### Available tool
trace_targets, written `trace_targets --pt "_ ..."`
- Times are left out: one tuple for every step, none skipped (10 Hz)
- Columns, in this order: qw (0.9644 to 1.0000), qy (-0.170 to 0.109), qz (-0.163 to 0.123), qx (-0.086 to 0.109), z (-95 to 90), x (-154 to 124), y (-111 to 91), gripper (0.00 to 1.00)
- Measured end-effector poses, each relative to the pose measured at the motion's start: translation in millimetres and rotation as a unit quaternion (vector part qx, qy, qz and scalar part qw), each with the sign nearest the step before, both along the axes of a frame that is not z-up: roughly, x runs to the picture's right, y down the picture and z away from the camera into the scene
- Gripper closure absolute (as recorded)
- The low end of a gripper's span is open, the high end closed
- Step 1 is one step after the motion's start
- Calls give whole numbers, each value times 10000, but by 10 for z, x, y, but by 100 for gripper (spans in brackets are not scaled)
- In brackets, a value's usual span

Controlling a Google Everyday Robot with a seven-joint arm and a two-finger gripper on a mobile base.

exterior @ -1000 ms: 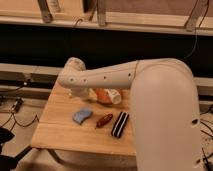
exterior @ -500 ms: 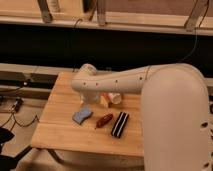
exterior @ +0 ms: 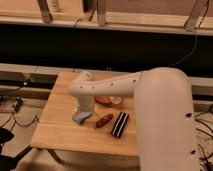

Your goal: Place the white sponge in the ceramic cup

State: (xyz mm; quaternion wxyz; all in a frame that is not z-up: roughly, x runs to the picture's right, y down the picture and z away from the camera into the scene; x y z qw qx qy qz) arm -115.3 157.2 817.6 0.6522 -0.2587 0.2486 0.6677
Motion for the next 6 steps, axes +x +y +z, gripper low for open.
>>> trace_targets --pt "10000 -73 -33 -59 14 -97 18 20" --pt "9999 -120 -14 -107 45 -204 11 20" --pt "9998 -94 122 -155 109 -309 -22 20" --pt "9992 15 355 -180 172 -389 -69 20" --pt "9974 176 676 -173 246 -452 -135 20" --pt "9962 247 820 -168 279 -478 -166 20"
